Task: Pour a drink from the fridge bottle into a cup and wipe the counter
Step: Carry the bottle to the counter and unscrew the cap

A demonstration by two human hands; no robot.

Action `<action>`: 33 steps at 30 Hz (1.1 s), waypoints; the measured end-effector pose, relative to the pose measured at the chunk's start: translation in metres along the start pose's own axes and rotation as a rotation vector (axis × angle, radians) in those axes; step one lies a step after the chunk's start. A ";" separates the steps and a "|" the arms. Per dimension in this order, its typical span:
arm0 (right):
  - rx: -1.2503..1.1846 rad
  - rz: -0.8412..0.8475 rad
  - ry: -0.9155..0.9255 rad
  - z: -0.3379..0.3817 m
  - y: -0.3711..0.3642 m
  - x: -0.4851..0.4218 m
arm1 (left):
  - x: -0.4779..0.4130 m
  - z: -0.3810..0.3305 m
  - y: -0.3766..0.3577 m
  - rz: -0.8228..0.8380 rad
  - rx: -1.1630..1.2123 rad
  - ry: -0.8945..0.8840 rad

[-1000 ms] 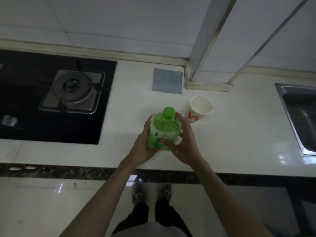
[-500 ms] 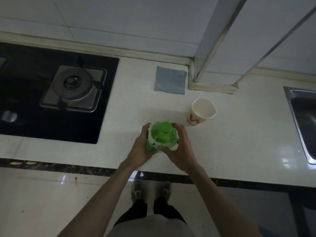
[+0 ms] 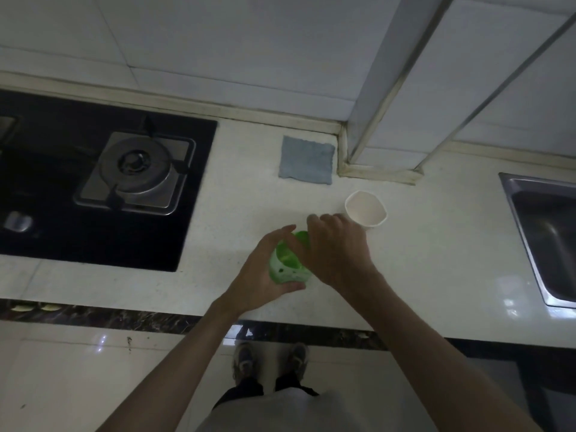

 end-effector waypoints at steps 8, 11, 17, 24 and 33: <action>0.203 0.074 -0.062 0.022 -0.006 -0.004 | -0.002 0.008 -0.006 -0.008 -0.083 -0.076; 0.219 -0.020 -0.076 0.015 -0.003 -0.004 | -0.005 0.009 -0.004 0.031 -0.096 -0.099; 0.053 -0.143 0.011 0.008 -0.016 -0.007 | -0.013 0.015 0.004 0.091 -0.087 0.015; -0.117 -0.068 0.454 -0.019 -0.026 -0.013 | -0.010 0.012 0.008 0.096 -0.045 0.074; 0.059 0.004 0.526 -0.026 -0.005 -0.010 | -0.011 0.010 0.006 0.127 -0.073 0.027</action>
Point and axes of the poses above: each hand's wrist, its own x-axis away from the middle knuckle, its own y-axis out of the back of the hand, z = x × y, the point moved 1 cm from there along -x, towards the middle knuckle, and after that the axes turned 7 degrees about x, right-handed, at the moved point
